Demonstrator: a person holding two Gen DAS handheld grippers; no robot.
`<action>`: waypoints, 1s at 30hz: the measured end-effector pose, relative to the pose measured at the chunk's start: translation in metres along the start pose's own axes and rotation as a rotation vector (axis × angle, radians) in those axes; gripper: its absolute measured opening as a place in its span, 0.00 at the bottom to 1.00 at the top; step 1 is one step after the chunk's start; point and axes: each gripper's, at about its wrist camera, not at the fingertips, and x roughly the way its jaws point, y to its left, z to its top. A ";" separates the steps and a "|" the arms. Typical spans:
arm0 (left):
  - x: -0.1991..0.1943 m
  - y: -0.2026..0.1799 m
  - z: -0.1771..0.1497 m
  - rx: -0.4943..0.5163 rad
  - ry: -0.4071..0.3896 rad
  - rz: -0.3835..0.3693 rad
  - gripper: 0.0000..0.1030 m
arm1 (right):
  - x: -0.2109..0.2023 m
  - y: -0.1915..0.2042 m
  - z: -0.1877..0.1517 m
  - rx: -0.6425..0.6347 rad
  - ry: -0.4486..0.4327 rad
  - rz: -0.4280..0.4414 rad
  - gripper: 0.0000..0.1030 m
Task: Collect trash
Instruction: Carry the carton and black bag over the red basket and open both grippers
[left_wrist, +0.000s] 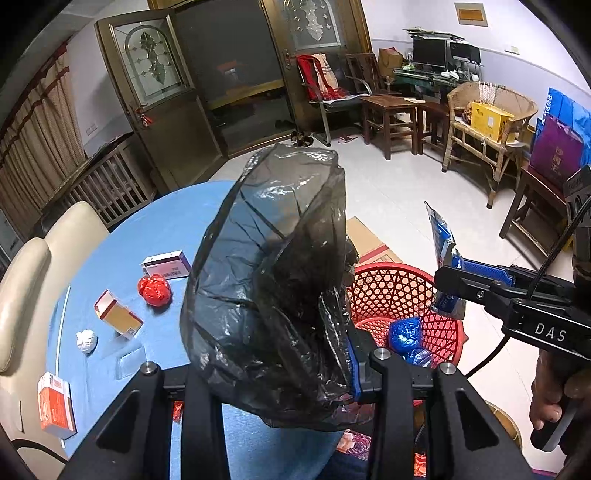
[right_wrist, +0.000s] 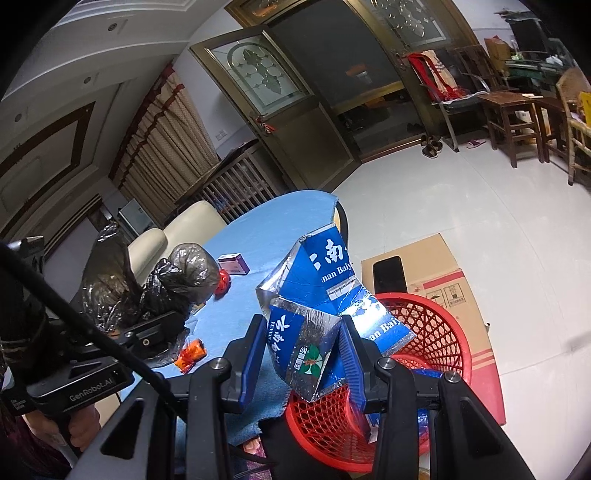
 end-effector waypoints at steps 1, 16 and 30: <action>0.001 -0.001 0.000 0.000 0.004 -0.005 0.40 | 0.000 -0.002 0.000 0.002 0.002 0.000 0.41; 0.028 -0.024 -0.008 0.008 0.094 -0.116 0.40 | 0.017 -0.033 -0.005 0.117 0.056 0.004 0.41; 0.060 -0.021 -0.012 -0.019 0.172 -0.225 0.41 | 0.033 -0.071 -0.015 0.289 0.112 0.023 0.42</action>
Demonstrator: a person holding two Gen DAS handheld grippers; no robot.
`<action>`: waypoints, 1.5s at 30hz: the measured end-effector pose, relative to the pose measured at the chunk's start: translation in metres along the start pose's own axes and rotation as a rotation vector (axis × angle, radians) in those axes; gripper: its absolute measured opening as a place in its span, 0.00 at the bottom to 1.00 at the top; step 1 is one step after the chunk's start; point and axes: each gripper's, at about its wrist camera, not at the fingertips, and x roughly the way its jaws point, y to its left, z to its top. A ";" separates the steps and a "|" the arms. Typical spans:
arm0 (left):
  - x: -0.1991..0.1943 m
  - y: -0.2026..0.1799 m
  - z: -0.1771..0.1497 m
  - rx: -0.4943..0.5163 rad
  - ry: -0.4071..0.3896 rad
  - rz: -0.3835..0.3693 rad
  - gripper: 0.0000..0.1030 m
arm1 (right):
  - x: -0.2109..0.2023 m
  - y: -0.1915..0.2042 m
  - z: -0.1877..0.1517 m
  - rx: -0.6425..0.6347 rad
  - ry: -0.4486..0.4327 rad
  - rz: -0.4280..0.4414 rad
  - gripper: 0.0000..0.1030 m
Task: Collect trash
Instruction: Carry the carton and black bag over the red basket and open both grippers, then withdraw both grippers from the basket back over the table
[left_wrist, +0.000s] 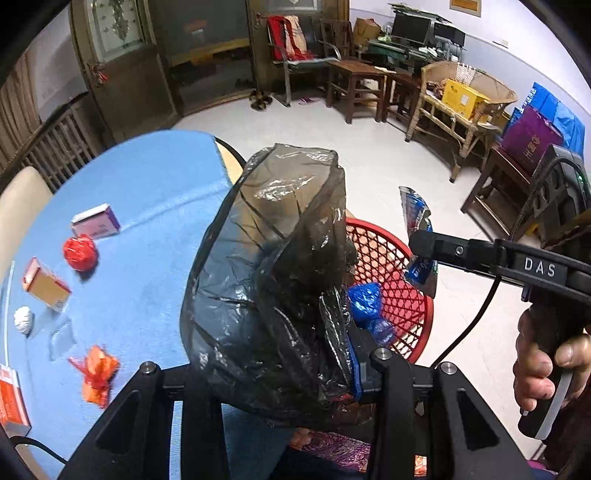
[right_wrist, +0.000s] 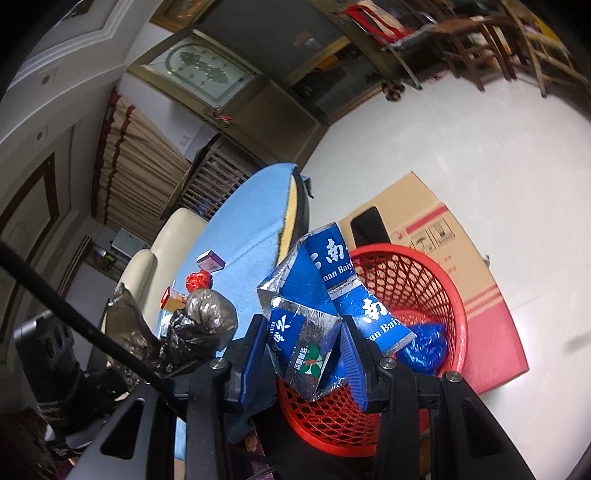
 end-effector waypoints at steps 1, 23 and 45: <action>0.003 0.000 0.000 -0.001 0.008 -0.010 0.41 | 0.002 -0.003 0.000 0.015 0.008 0.002 0.43; -0.027 0.010 0.000 0.013 -0.100 0.214 0.63 | 0.009 -0.005 -0.003 0.069 0.050 0.001 0.58; -0.097 0.059 -0.022 -0.119 -0.241 0.430 0.72 | 0.016 0.070 -0.021 -0.130 0.077 0.008 0.58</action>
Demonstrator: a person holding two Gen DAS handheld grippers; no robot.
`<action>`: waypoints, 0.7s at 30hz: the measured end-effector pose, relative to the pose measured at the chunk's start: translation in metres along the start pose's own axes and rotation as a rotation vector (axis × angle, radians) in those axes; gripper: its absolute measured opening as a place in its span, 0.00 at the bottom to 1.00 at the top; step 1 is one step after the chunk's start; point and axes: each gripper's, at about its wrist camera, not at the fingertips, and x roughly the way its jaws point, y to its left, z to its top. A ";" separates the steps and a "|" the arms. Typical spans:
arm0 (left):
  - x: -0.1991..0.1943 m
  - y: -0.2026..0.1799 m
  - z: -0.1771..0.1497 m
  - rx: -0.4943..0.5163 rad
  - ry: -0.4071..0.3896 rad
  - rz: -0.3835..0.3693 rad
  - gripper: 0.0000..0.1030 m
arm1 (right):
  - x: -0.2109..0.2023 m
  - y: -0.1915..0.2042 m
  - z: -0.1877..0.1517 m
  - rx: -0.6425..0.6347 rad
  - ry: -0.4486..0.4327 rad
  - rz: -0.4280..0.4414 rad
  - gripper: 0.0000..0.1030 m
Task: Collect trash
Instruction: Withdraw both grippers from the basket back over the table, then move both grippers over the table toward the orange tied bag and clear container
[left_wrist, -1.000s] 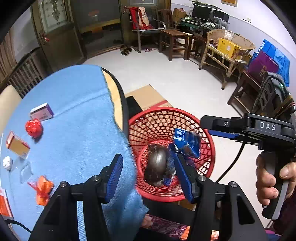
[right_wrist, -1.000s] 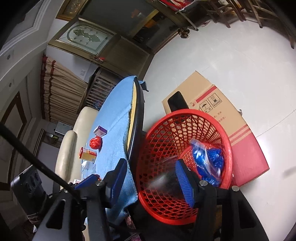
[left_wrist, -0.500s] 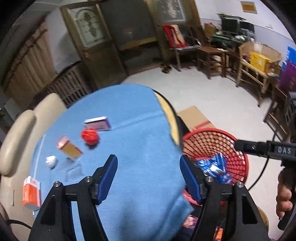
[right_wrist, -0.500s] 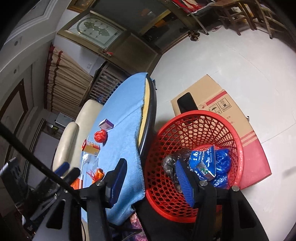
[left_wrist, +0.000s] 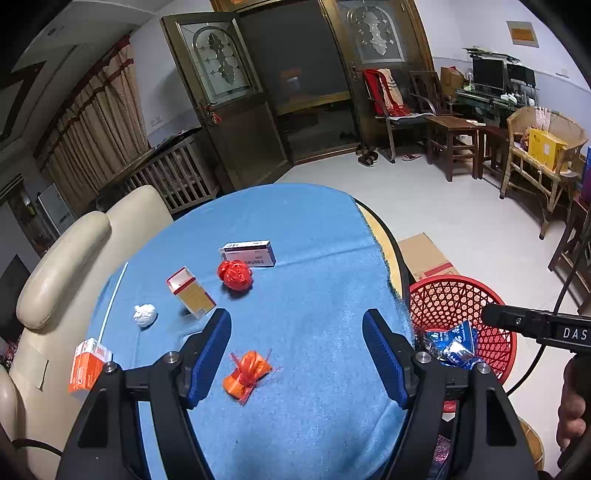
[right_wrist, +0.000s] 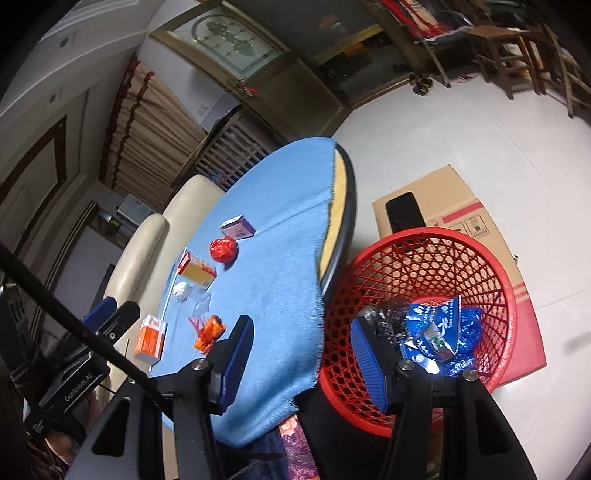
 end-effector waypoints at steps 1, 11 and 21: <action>0.000 0.001 0.000 -0.002 0.000 0.001 0.72 | 0.001 0.003 -0.001 -0.008 0.002 0.001 0.58; -0.003 0.014 -0.008 -0.031 0.000 0.001 0.72 | 0.004 0.023 -0.006 -0.056 0.020 -0.003 0.58; -0.001 0.025 -0.017 -0.056 0.011 0.009 0.72 | 0.011 0.035 -0.011 -0.078 0.043 -0.007 0.58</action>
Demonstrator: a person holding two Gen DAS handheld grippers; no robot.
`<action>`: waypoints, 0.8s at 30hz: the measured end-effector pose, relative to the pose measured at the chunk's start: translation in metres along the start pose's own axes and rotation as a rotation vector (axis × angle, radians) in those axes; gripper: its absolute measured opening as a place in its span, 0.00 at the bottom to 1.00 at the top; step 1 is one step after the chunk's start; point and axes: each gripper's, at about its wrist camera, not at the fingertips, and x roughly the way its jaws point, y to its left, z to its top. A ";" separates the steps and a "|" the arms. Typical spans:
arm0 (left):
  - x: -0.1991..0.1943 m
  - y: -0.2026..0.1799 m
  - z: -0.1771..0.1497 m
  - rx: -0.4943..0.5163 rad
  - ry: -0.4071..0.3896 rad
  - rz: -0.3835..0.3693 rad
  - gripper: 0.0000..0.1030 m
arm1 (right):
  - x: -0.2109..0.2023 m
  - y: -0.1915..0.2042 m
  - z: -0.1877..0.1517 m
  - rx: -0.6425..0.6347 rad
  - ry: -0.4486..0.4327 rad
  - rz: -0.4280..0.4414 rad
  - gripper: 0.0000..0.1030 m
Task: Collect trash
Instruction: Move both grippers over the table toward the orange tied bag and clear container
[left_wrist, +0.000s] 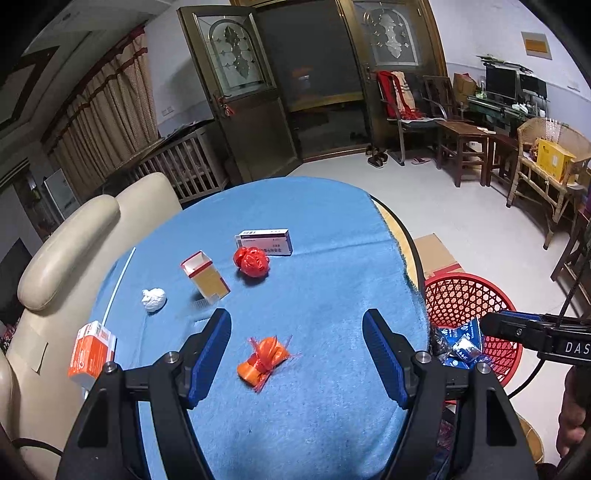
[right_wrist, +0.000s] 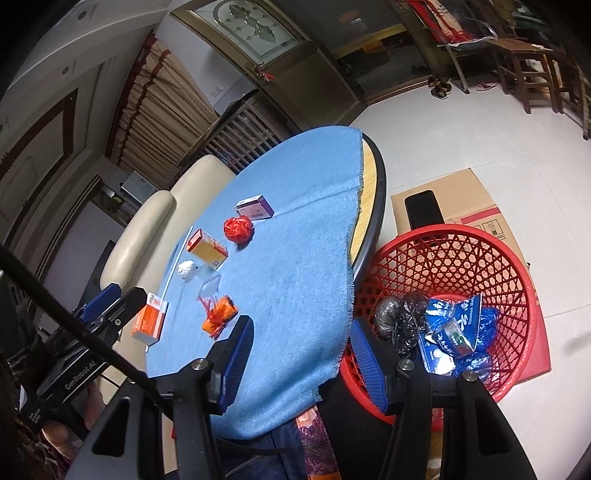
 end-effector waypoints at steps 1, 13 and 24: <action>0.000 0.001 -0.001 -0.003 0.001 -0.001 0.72 | 0.001 0.002 -0.001 -0.002 0.003 -0.001 0.58; 0.009 0.020 -0.015 -0.044 0.027 0.022 0.72 | 0.011 0.016 -0.006 -0.033 0.031 -0.004 0.58; 0.032 0.062 -0.047 -0.135 0.112 0.047 0.72 | 0.025 0.039 -0.003 -0.088 0.055 0.004 0.58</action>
